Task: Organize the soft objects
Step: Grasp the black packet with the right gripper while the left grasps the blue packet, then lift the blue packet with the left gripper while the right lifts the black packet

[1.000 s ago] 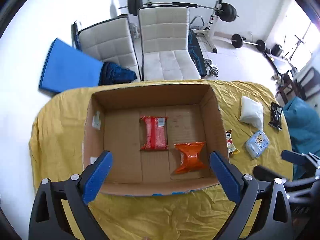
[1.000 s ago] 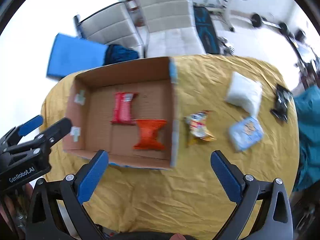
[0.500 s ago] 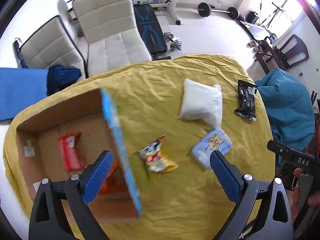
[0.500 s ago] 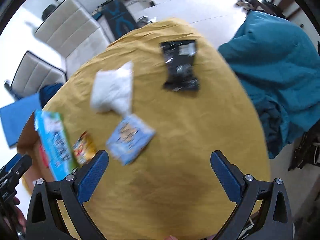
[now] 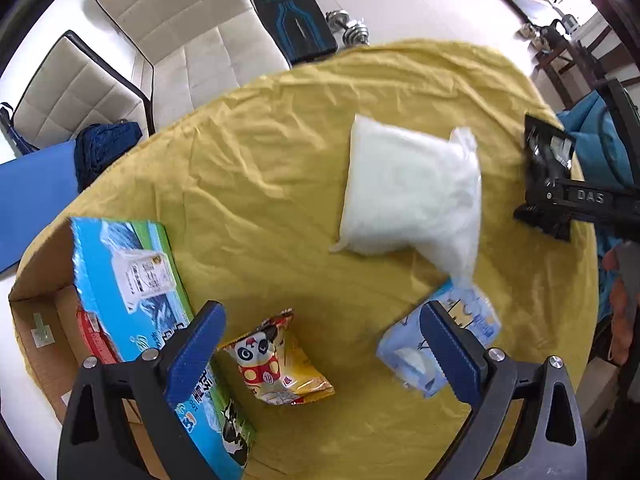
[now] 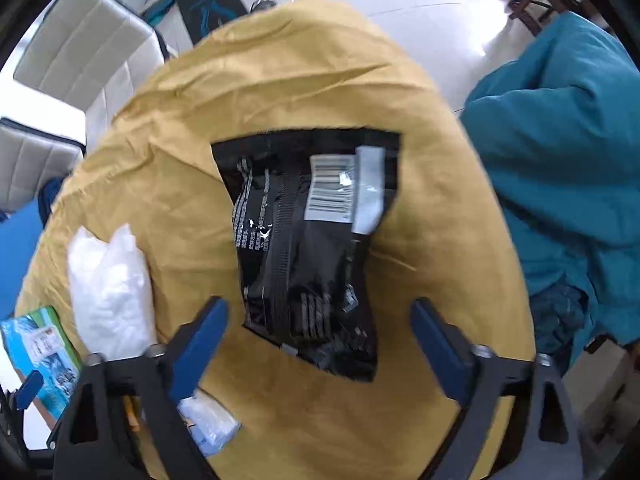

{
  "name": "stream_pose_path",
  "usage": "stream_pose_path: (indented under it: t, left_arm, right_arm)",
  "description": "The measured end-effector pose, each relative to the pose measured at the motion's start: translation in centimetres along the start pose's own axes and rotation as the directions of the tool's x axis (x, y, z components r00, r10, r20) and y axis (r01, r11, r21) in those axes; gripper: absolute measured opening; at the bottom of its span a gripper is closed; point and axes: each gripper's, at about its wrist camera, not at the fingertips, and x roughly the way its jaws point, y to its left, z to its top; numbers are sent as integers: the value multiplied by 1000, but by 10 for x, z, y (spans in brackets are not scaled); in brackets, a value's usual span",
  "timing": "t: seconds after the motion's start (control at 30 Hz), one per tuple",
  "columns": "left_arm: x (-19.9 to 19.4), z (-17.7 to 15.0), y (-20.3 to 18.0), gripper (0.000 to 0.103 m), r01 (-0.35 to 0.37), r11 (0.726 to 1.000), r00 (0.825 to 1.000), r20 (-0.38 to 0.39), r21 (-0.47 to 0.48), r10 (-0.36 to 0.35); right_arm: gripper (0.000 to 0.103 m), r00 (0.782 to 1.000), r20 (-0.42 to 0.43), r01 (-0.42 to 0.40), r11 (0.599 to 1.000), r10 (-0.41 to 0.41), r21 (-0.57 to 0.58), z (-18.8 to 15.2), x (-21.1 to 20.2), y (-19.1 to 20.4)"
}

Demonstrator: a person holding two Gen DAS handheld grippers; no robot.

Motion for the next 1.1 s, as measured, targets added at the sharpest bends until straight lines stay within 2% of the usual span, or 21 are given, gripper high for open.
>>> stream_pose_path:
  t: [0.03,0.13,0.2,0.27,0.3,0.37,0.4,0.47,0.53,0.6,0.63,0.7,0.77,0.87,1.03,1.1]
  left_arm:
    - [5,-3,0,100,-6,1000,1000,-11,3,6]
    - [21,-9,1,100,4,1000,998,-62,-26,-6]
    - [25,-13,-1,100,59,997,995,-80,-42,-62]
    - [26,-17,-12,100,102,995,991,-87,-11,-103]
    - [26,-19,-24,100,147,988,986,-91,40,-143]
    - [29,-23,-43,100,158,979,984,-102,129,-145]
    - [34,-26,-57,100,157,965,984,-115,209,-136]
    - [47,-31,-76,100,121,939,988,-132,322,-82]
    - [64,-38,-94,100,94,899,987,-156,427,-29]
    - [79,-43,-105,100,96,872,980,-197,481,0]
    - [84,-44,-108,100,93,867,978,-207,489,11]
    - [90,-43,-110,98,100,872,974,-227,480,13]
    - [90,-42,-111,95,124,887,972,-236,444,-17]
    - [85,-42,-108,81,128,912,973,-227,391,-39]
    - [83,-53,-96,58,131,962,972,-221,239,-77]
    - [78,-61,-83,56,155,978,968,-221,140,-122]
  right_arm:
    - [66,999,-23,35,999,-36,-36,0,9,5]
    - [65,997,-21,66,995,-68,-79,-6,15,7]
    - [63,997,-47,55,994,-60,-96,-16,16,5]
    - [63,996,-84,24,993,-34,-115,-32,16,-1]
    - [63,995,-98,15,992,-27,-127,-42,16,-4]
    - [63,992,-125,-1,990,-17,-142,-64,16,-12]
    - [63,991,-134,-5,989,-15,-147,-72,15,-15]
    - [63,990,-140,4,987,-26,-158,-89,15,-21]
    - [63,990,-139,6,986,-30,-167,-102,15,-25]
    - [63,990,-140,9,986,-33,-165,-112,16,-29]
    - [63,989,-142,6,986,-30,-164,-119,15,-33]
    - [63,990,-140,-1,988,-20,-154,-124,14,-36]
    - [63,991,-135,-15,989,-4,-146,-127,12,-36]
    - [63,991,-131,-37,990,19,-138,-122,9,-40]
    - [63,991,-127,-63,989,46,-130,-119,10,-56]
    - [63,990,-126,-74,989,58,-128,-118,8,-58]
